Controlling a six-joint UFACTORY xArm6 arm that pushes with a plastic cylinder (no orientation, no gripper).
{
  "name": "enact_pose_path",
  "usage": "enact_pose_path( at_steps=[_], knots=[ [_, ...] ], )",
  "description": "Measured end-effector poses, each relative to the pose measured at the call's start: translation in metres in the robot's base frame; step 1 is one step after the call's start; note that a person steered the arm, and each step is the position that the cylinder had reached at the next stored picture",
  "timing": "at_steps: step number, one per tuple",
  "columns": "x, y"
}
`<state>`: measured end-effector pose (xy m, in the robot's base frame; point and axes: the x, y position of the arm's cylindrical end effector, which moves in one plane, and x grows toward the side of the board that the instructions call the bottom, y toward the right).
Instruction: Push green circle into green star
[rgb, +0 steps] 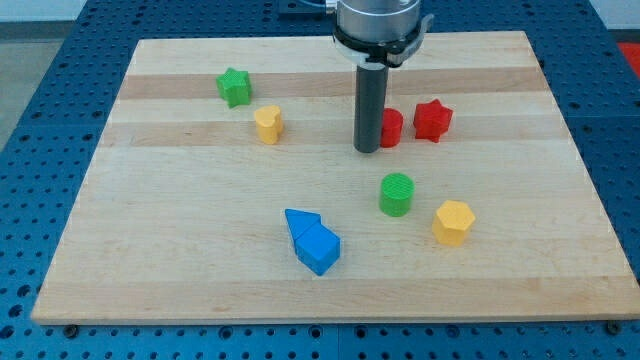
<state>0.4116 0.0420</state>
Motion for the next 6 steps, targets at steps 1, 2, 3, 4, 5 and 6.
enact_pose_path(
  at_steps=[1, 2, 3, 4, 5, 6],
  knots=[
    [-0.002, 0.021],
    [-0.002, 0.049],
    [0.005, 0.081],
    [0.021, 0.097],
    [0.05, 0.085],
    [0.09, 0.076]
  ],
)
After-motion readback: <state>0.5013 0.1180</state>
